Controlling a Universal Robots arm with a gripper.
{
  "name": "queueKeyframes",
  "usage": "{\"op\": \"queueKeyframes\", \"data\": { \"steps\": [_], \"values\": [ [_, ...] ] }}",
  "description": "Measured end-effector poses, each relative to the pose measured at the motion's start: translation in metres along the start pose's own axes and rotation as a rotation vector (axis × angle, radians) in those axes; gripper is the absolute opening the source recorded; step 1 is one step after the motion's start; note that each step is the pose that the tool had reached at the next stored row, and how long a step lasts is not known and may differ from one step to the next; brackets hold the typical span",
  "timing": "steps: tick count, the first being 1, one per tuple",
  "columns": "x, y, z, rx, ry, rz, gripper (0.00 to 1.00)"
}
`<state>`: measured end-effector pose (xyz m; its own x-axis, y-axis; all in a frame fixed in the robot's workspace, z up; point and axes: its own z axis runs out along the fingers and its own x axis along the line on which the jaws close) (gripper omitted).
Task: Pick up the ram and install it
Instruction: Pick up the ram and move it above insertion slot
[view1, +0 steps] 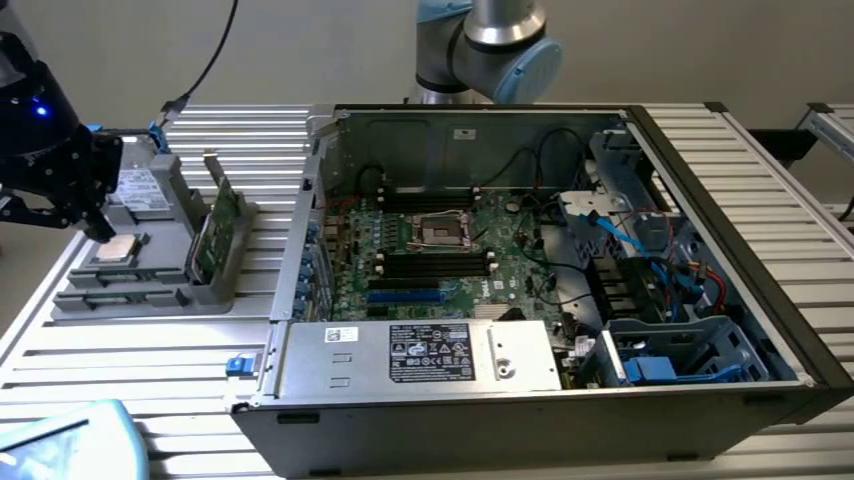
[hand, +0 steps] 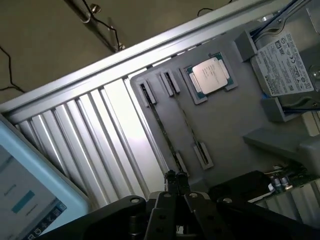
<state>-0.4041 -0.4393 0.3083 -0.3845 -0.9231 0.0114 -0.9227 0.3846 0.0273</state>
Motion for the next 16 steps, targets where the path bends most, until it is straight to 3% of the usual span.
{"op": "queueKeyframes", "data": {
  "steps": [16],
  "values": [
    [-0.0001,-0.0002,0.0056,0.0021,0.0052,-0.292,0.11]
  ]
}}
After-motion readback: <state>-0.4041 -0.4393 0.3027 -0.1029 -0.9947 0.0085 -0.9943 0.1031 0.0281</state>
